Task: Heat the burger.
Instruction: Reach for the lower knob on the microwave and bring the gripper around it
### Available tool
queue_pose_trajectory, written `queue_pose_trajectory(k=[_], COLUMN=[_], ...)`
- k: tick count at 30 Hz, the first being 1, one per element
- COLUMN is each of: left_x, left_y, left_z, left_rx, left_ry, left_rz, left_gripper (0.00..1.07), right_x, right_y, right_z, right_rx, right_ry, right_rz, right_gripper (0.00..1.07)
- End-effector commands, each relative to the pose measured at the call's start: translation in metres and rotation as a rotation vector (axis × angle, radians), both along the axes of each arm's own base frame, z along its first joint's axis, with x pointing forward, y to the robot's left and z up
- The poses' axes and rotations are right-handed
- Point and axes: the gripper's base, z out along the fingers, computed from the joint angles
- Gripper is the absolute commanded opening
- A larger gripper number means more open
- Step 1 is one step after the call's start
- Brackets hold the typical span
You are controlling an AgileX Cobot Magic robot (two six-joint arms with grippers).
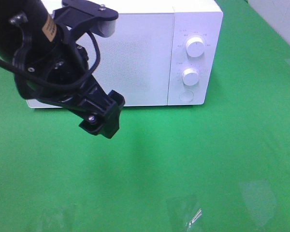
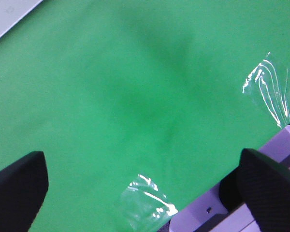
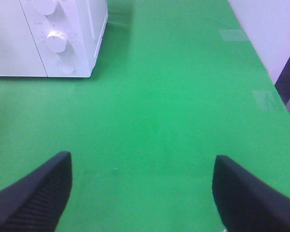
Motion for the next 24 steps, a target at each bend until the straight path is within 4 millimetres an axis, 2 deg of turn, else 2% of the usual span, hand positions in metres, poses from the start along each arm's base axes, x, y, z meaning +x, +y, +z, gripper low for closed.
queue_pose_trajectory(k=[1, 2, 3, 4, 6, 7, 8, 11, 12, 13, 15, 16, 17, 18, 19, 22, 24], left_x=[0.011, 0.011, 0.018, 0.018, 0.032, 0.032, 0.038, 0.04, 0.044, 0.044, 0.047, 0.047, 0.046, 0.046, 0.045, 0.044, 0.034], left_y=[0.026, 0.026, 0.041, 0.041, 0.079, 0.079, 0.097, 0.106, 0.124, 0.124, 0.165, 0.165, 0.181, 0.181, 0.196, 0.203, 0.218], left_z=[0.014, 0.014, 0.019, 0.019, 0.028, 0.028, 0.03, 0.03, 0.033, 0.033, 0.038, 0.038, 0.042, 0.042, 0.044, 0.045, 0.048], left_rx=[-0.031, -0.031, -0.052, -0.052, -0.08, -0.08, -0.079, -0.077, -0.078, -0.078, -0.076, -0.076, -0.073, -0.073, -0.075, -0.081, -0.132], left_ry=[0.025, 0.025, 0.034, 0.034, 0.066, 0.066, 0.084, 0.093, 0.108, 0.108, 0.118, 0.118, 0.118, 0.118, 0.116, 0.118, 0.1], left_rz=[0.102, 0.102, 0.151, 0.151, 0.237, 0.237, 0.272, 0.292, 0.334, 0.334, 0.437, 0.437, 0.477, 0.477, 0.513, 0.531, 0.6], left_gripper=[1.0, 1.0, 1.0, 1.0, 1.0, 1.0, 1.0, 1.0, 1.0, 1.0, 1.0, 1.0, 1.0, 1.0, 1.0, 1.0, 1.0], right_x=[-0.004, -0.004, -0.004, -0.004, -0.004, -0.004, -0.004, -0.004, -0.004, -0.004, -0.004, -0.004, -0.004, -0.004, -0.004, -0.004, -0.004], right_y=[0.0, 0.0, 0.0, 0.0, 0.0, 0.0, 0.0, 0.0, 0.0, 0.0, 0.0, 0.0, 0.0, 0.0, 0.0, 0.0, 0.0], right_z=[0.0, 0.0, 0.0, 0.0, 0.0, 0.0, 0.0, 0.0, 0.0, 0.0, 0.0, 0.0, 0.0, 0.0, 0.0, 0.0, 0.0], right_rx=[-0.003, -0.003, -0.003, -0.003, -0.003, -0.003, -0.003, -0.003, -0.003, -0.003, -0.003, -0.003, -0.003, -0.003, -0.003, -0.003, -0.003], right_ry=[-0.035, -0.035, -0.035, -0.035, -0.035, -0.035, -0.035, -0.035, -0.035, -0.035, -0.035, -0.035, -0.035, -0.035, -0.035, -0.035, -0.035], right_rz=[0.002, 0.002, 0.002, 0.002, 0.002, 0.002, 0.002, 0.002, 0.002, 0.002, 0.002, 0.002, 0.002, 0.002, 0.002, 0.002, 0.002], right_gripper=[0.76, 0.76, 0.76, 0.76, 0.76, 0.76, 0.76, 0.76, 0.76, 0.76, 0.76, 0.76, 0.76, 0.76, 0.76, 0.76, 0.76])
